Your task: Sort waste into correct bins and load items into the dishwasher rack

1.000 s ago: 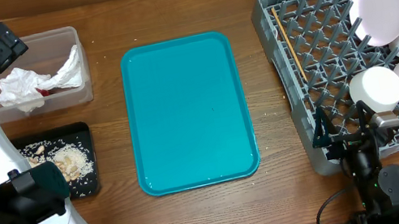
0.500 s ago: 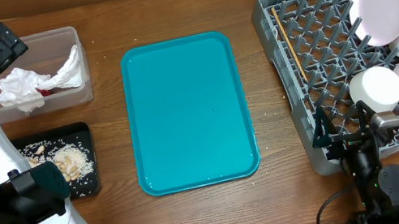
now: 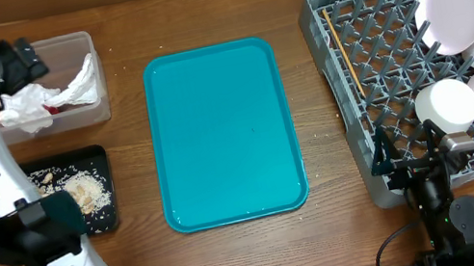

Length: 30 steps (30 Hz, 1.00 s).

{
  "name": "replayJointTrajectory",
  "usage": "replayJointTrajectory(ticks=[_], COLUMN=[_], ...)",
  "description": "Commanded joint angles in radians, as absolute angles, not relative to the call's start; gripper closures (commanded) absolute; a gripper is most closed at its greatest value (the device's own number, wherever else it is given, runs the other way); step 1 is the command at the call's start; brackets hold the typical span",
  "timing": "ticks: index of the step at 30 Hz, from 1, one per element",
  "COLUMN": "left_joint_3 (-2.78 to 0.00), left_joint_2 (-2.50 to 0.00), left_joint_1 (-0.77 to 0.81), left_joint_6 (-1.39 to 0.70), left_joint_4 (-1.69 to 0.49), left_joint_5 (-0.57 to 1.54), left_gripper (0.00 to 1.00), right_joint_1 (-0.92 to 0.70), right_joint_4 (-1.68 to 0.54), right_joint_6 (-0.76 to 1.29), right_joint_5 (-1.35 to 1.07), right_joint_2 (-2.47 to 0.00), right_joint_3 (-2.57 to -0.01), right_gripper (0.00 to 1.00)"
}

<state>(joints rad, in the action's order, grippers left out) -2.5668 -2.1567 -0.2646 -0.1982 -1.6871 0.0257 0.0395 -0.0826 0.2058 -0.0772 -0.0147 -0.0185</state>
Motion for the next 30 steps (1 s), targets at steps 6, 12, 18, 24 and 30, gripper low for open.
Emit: replayJointTrajectory(ticks=[6, 12, 18, 24, 30], left_joint_3=[-2.421, -1.99, -1.37, -0.869, -0.435], left_joint_2=[-2.046, -1.722, -1.316, -0.957, -0.6], left_joint_1=[-0.05, 0.016, 0.019, 0.019, 0.018], left_joint_6=[-0.11, -0.108, -0.105, -0.113, -0.111], left_joint_4=[-1.625, -1.314, -1.001, -0.6, -0.175], left_joint_5=[0.053, 0.048, 0.049, 0.049, 0.041], left_gripper=[0.0, 0.0, 0.0, 0.0, 0.0], right_joint_1=[0.046, 0.046, 0.046, 0.046, 0.046], right_joint_4=[-0.078, -0.078, -0.078, -0.078, -0.078], right_joint_6=[0.21, 0.21, 0.21, 0.21, 0.21], right_joint_5=[-0.068, -0.068, -0.068, -0.068, -0.068], right_joint_2=[-0.003, -0.003, -0.003, -0.003, -0.003], right_joint_3=[-0.008, -0.008, -0.008, -0.008, -0.008], right_gripper=[0.0, 0.0, 0.0, 0.0, 0.0])
